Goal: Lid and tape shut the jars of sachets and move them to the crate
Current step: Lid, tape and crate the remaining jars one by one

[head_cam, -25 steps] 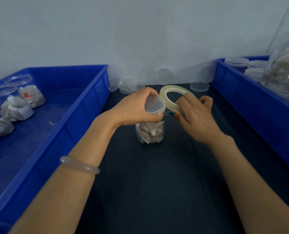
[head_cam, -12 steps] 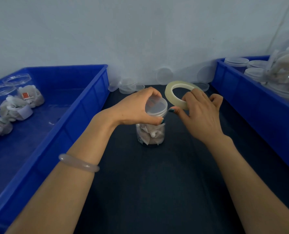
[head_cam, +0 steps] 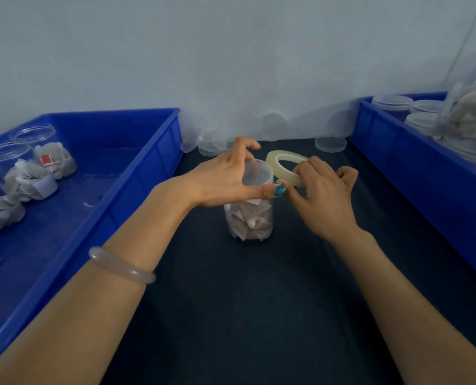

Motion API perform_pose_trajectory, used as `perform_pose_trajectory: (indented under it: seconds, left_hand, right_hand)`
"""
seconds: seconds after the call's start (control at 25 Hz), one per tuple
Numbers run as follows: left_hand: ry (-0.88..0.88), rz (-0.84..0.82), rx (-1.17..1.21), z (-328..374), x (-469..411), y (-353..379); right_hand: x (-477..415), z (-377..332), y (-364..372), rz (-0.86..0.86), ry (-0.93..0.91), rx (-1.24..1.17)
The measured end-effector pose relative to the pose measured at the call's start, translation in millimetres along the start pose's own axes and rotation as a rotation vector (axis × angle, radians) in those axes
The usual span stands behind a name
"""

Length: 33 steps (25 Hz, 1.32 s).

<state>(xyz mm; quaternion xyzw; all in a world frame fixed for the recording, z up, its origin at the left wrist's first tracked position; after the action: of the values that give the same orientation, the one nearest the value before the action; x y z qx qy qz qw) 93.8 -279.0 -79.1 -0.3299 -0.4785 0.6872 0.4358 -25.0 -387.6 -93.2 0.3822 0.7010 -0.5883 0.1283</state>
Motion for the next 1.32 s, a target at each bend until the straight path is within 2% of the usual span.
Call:
perform_pose_trajectory:
  seconds: [0.12, 0.24, 0.52, 0.64, 0.96, 1.12, 1.32]
  left_hand:
    - [-0.067, 0.067, -0.021, 1.9, 0.8, -1.1]
    - [-0.053, 0.072, -0.013, 7.6, 2.1, -4.2]
    - [-0.095, 0.105, -0.186, 21.2, 2.3, -4.3]
    - [-0.108, 0.198, -0.234, 22.2, 5.7, 0.5]
    - [-0.082, 0.282, -0.093, 9.7, 12.2, -4.9]
    - [-0.056, 0.245, -0.065, 7.8, 11.3, -5.5]
    - [0.03, 0.182, 0.019, 10.8, 8.1, -4.2]
  right_hand:
    - [-0.5, 1.4, -2.2, -0.006, 0.002, -0.004]
    - [-2.4, 3.8, -8.3, -0.006, -0.022, -0.003]
    - [0.5, -1.5, -3.3, -0.044, -0.057, 0.035]
    - [-0.7, -0.1, 2.9, -0.107, -0.057, 0.015]
    - [-2.4, 5.6, 10.7, -0.275, -0.113, -0.157]
    - [-3.3, 5.4, 1.3, -0.151, -0.103, -0.041]
    - [-3.5, 2.7, -1.4, -0.086, -0.063, 0.049]
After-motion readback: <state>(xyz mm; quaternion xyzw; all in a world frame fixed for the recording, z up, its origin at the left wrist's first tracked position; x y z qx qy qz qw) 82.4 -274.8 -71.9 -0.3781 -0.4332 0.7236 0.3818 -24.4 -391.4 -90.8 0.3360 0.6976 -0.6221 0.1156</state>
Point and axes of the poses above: each hand's wrist, its own x-axis away from the middle knuckle, its own y-axis out of the palm, z = x × y, the point moved 8 cm from there along -x, towards the middle knuckle, and after that the axes turned 4 degrees about -x, right-handed, at the moved point
